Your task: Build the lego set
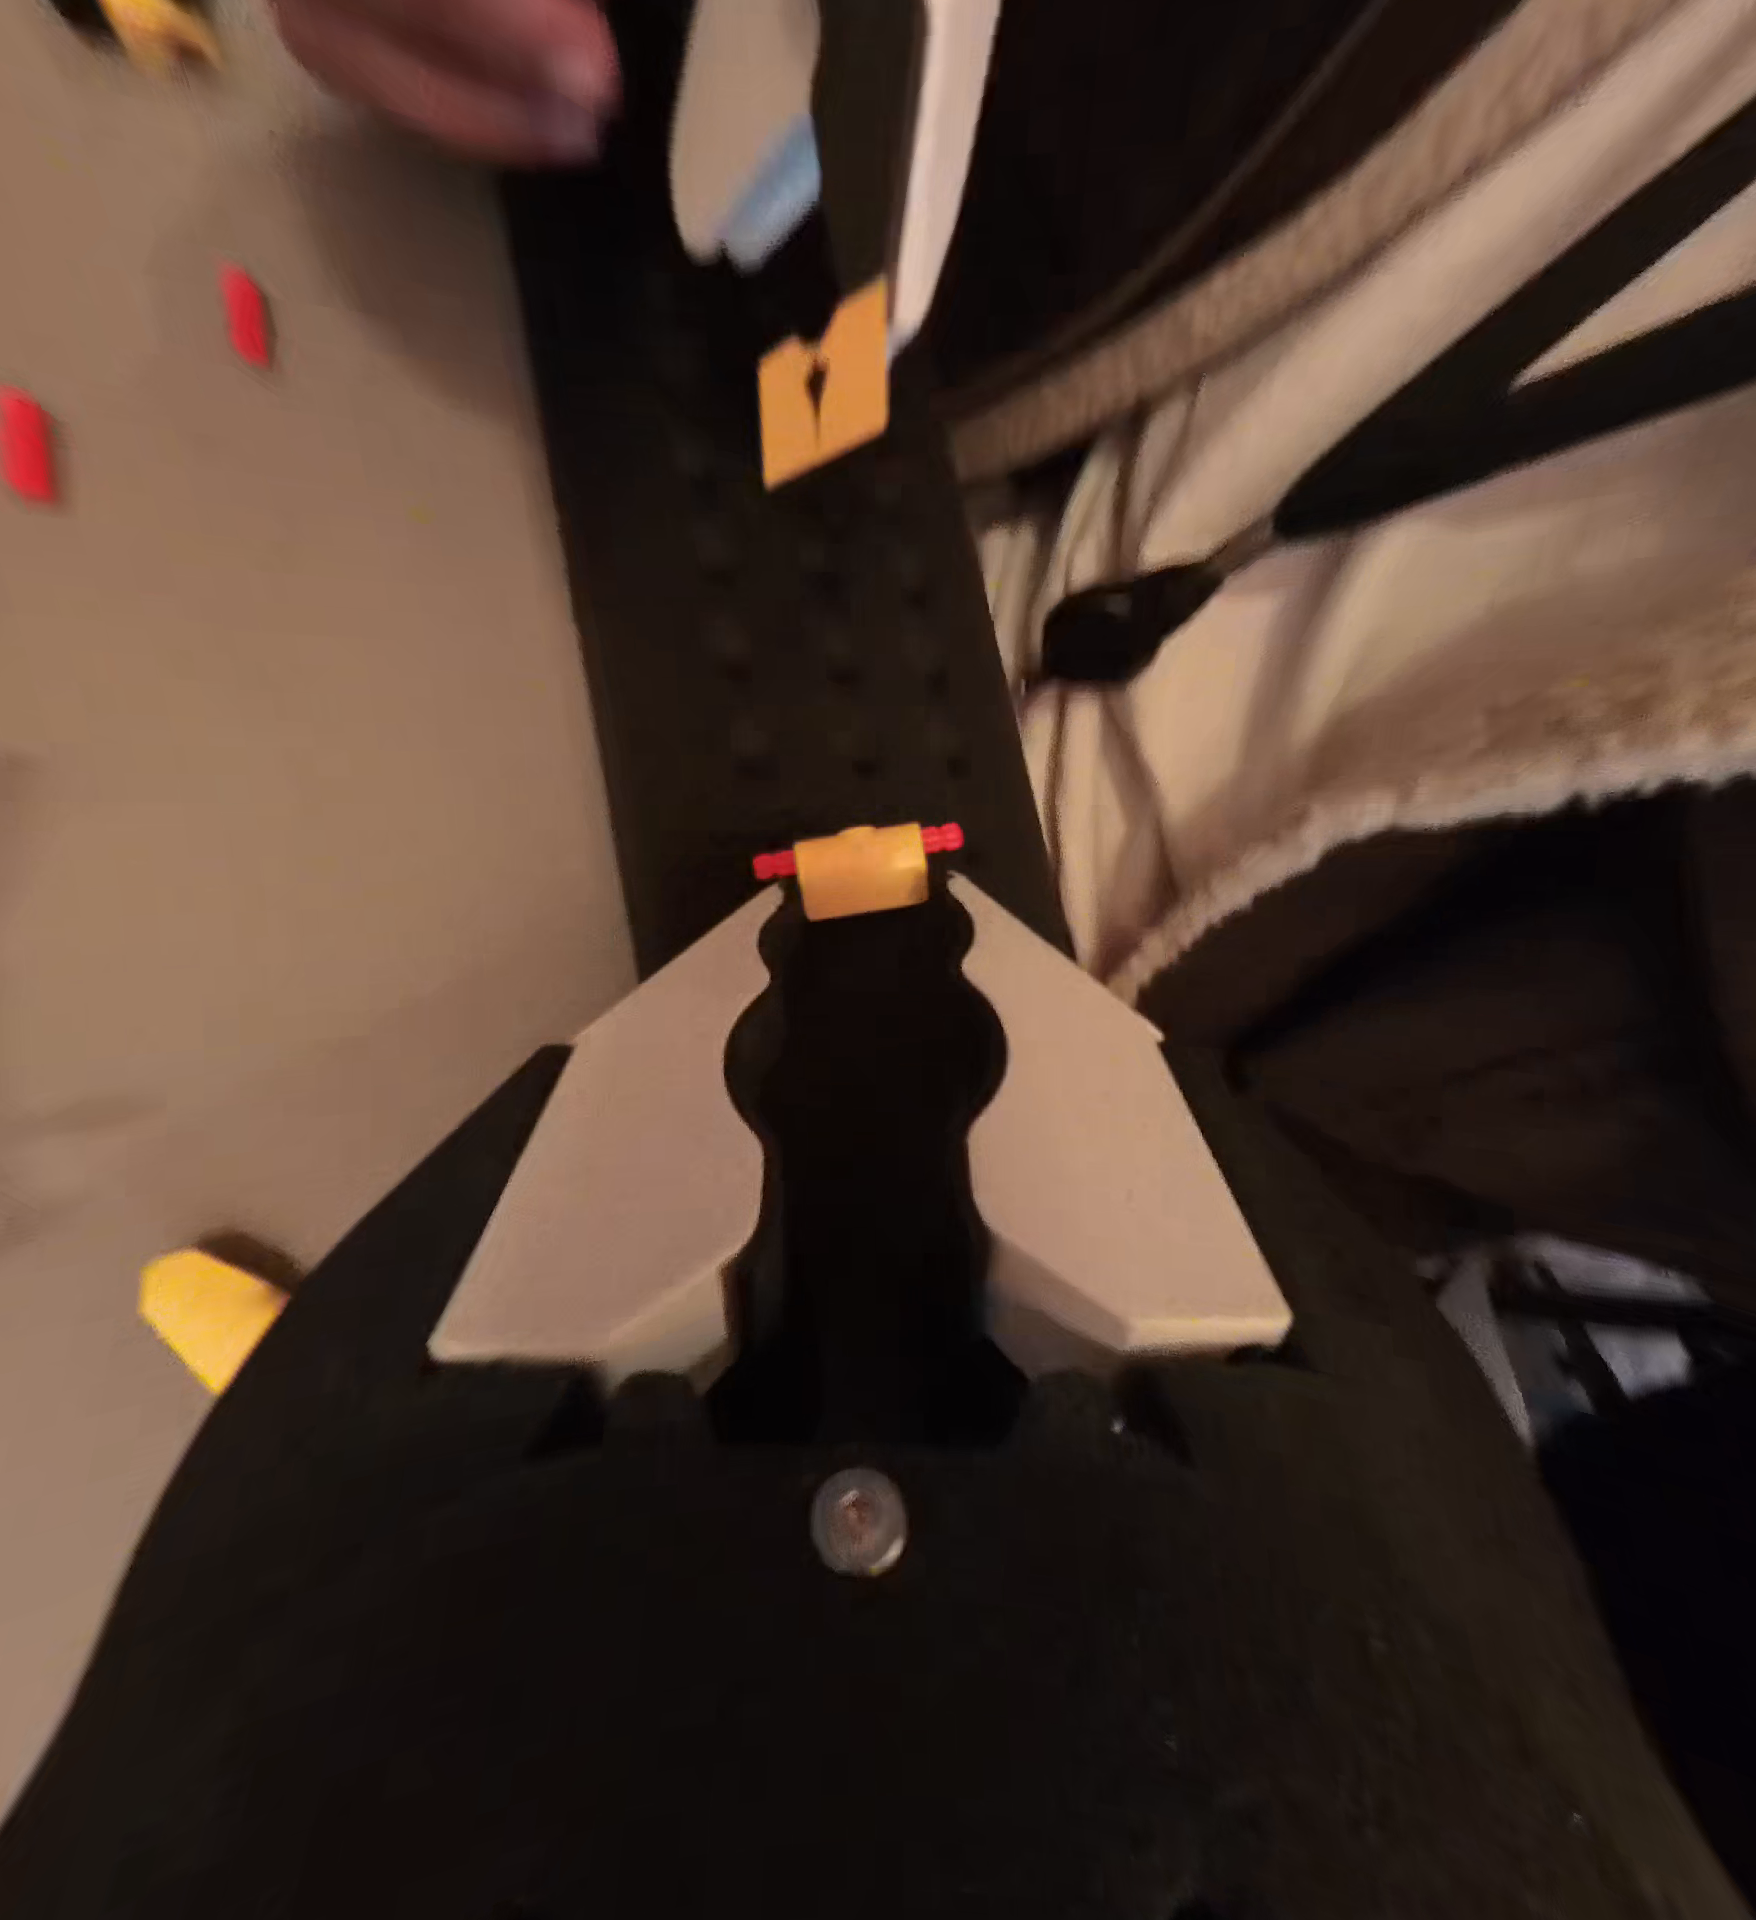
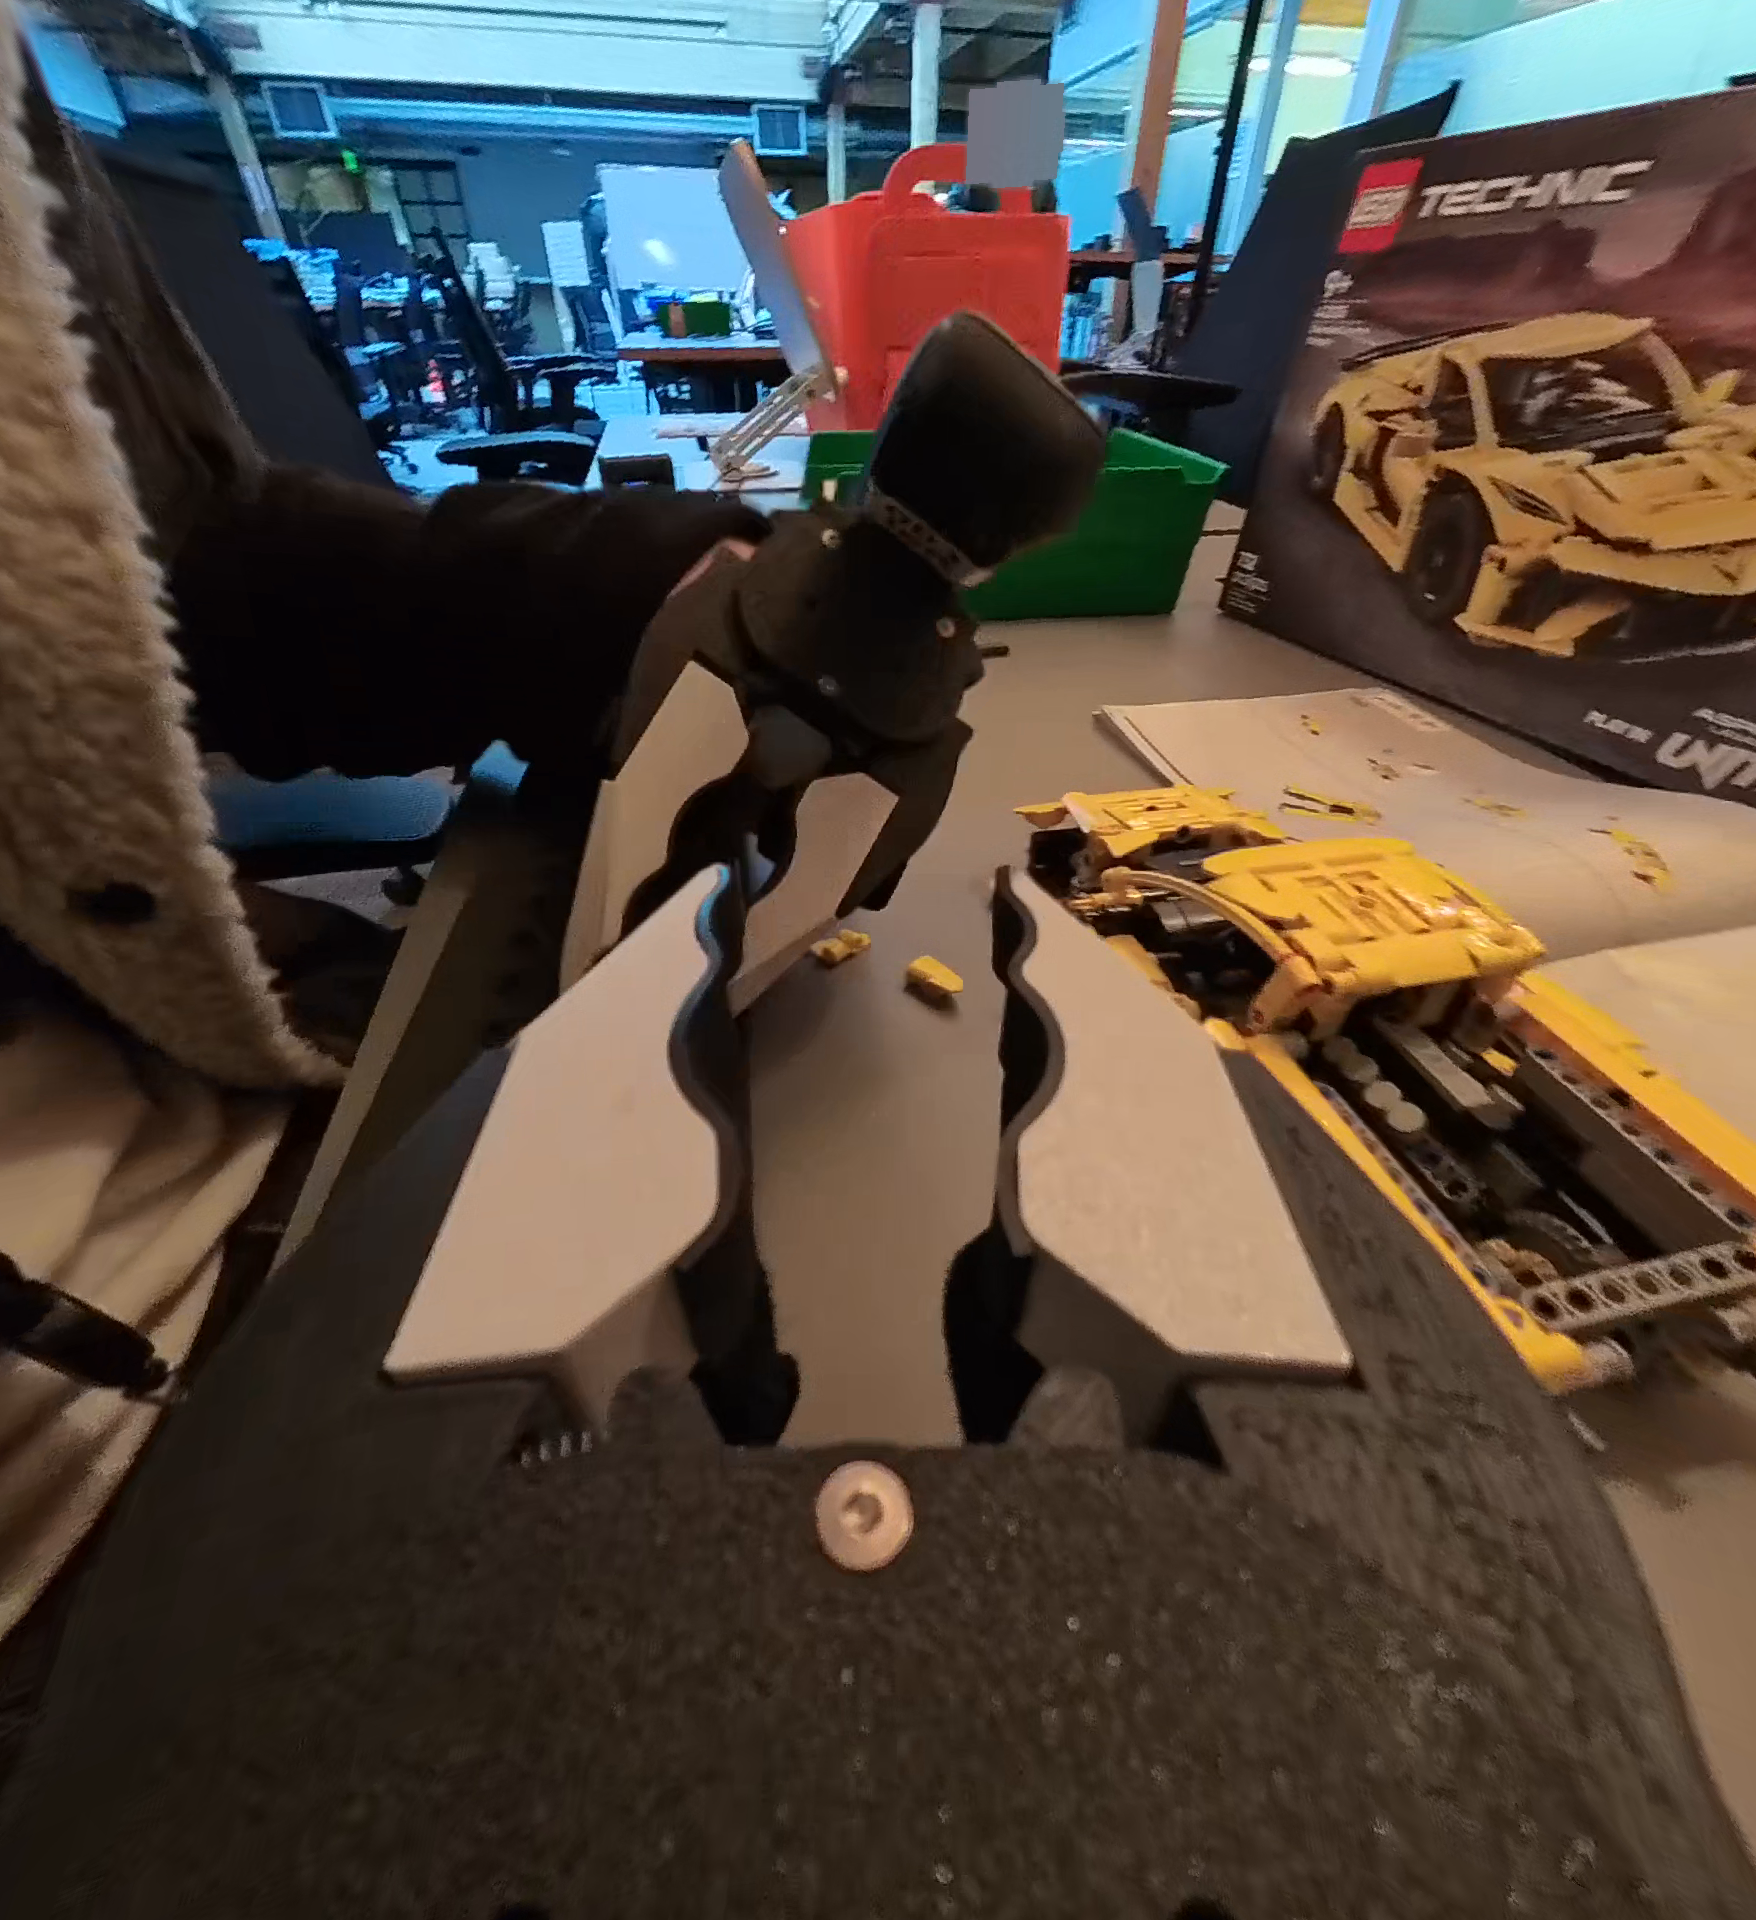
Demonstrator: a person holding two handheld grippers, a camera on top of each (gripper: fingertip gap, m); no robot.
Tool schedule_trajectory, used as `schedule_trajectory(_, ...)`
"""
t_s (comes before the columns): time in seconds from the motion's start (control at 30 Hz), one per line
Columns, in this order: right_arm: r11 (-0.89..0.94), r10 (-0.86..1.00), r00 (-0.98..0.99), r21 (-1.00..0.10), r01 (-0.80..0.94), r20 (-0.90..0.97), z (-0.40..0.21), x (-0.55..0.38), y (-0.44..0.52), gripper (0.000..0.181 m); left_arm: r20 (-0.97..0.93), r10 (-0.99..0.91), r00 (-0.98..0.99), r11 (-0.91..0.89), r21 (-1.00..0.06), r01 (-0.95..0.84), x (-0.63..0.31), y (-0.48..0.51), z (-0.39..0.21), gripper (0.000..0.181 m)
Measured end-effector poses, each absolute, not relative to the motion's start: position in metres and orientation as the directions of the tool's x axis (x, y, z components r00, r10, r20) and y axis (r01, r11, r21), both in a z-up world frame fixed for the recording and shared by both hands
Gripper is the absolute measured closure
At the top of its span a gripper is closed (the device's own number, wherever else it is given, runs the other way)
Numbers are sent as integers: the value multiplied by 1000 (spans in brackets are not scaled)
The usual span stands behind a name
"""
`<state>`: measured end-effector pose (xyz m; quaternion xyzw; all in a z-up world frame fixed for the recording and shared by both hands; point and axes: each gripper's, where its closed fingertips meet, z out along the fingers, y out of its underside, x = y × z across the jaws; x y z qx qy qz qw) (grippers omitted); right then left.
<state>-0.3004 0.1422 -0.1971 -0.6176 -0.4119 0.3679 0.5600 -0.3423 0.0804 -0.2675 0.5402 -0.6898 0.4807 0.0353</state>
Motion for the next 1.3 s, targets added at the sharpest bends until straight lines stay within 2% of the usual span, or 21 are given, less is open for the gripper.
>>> schedule_trajectory(0.13,-28,927,373,-989,144,28,-207,-311,142,133,542,-725,-425,120,-508,-853,-374,86,-268,157)
schedule_trajectory(0.23,-27,913,404,-982,185,51,-214,-308,148,133,449,-794,-409,226,-406,-885,-386,97,-272,157)
schedule_trajectory(0.3,-19,901,430,-982,187,64,-214,-305,152,134,392,-816,-425,278,-379,-883,-387,93,-278,157)
schedule_trajectory(0.43,-14,889,452,-982,189,74,-214,-301,154,136,284,-853,-438,278,-463,-842,-382,86,-277,152)
schedule_trajectory(0.5,-15,891,448,-981,193,74,-214,-302,152,136,287,-878,-384,204,-501,-841,-383,81,-275,142)
schedule_trajectory(0.63,-14,893,445,-982,188,72,-214,-302,151,138,222,-941,-257,66,-623,-779,-389,82,-275,134)
schedule_trajectory(0.9,-28,888,455,-980,195,65,-217,-300,153,141,297,-931,213,-366,-765,-531,-384,77,-259,135)
schedule_trajectory(1.03,-32,890,451,-979,202,64,-218,-301,152,142,235,-851,470,-449,-790,-418,-383,79,-262,160)
schedule_trajectory(1.1,-30,890,451,-978,207,68,-219,-301,152,142,243,-828,506,-463,-804,-372,-378,73,-261,161)
schedule_trajectory(1.3,-29,887,456,-978,206,70,-219,-300,152,144,113,-782,613,-440,-796,-416,-377,81,-272,173)
